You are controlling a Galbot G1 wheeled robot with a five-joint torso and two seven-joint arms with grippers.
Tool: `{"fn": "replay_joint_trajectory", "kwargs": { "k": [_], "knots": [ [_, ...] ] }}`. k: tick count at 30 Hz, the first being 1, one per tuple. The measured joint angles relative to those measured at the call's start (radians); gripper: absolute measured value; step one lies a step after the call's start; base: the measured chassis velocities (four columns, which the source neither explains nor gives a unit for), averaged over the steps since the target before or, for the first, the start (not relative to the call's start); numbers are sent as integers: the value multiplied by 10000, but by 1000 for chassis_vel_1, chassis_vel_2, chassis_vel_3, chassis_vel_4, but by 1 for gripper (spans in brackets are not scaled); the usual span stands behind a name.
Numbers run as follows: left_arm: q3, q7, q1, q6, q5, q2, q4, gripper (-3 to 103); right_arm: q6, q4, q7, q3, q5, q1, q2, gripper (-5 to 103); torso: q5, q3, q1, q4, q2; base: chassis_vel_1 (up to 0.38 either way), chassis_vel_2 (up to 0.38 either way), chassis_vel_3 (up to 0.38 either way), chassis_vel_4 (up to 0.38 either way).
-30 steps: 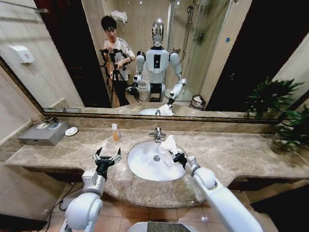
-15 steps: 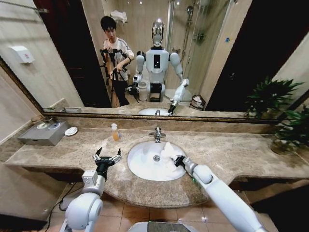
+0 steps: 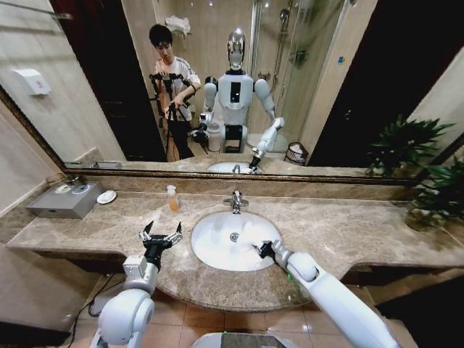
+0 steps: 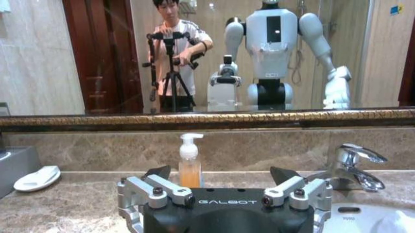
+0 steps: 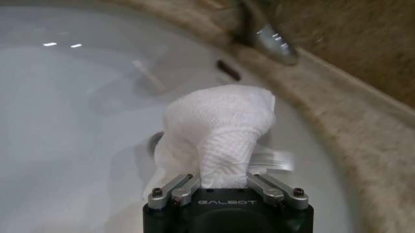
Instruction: Pick up the towel from the sink counter and wipe the mirror surface.
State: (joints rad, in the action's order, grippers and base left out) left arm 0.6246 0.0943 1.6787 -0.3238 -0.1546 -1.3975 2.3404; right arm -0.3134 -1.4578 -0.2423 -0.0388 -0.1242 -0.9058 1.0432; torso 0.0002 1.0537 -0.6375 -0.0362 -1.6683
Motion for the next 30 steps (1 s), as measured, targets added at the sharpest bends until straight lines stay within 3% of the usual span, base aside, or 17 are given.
{"fn": "replay_joint_trajectory", "kwargs": {
  "k": [3, 14, 23, 28, 30],
  "knots": [
    [0, 0, 0, 0, 0, 0, 0, 100, 67, 116, 100, 9, 17, 12, 108, 10, -2, 0, -1, 0, 0, 0, 0, 0, 0],
    [0, 0, 0, 0, 0, 0, 0, 100, -395, -1054, 134, -730, -819, -904, -534, 10, -3, -1, 2, 5, -1, 0, 0, 0, 0],
    [0, 0, 0, 0, 0, 0, 0, 100, -413, -130, 806, -662, -1073, 142, 214, 10, -2, 0, 0, -1, 0, 0, 0, 0, 0],
    [0, 0, 0, 0, 0, 0, 0, 100, -377, 530, 453, -746, -784, 757, 296, 10, -3, 0, 0, 2, 0, 0, 0, 0, 0],
    [0, 0, 0, 0, 0, 0, 0, 100, -540, 534, -141, -862, -604, 818, 114, 10, 3, 0, 0, 0, 0, 0, 0, 0, 0]
  ]
}}
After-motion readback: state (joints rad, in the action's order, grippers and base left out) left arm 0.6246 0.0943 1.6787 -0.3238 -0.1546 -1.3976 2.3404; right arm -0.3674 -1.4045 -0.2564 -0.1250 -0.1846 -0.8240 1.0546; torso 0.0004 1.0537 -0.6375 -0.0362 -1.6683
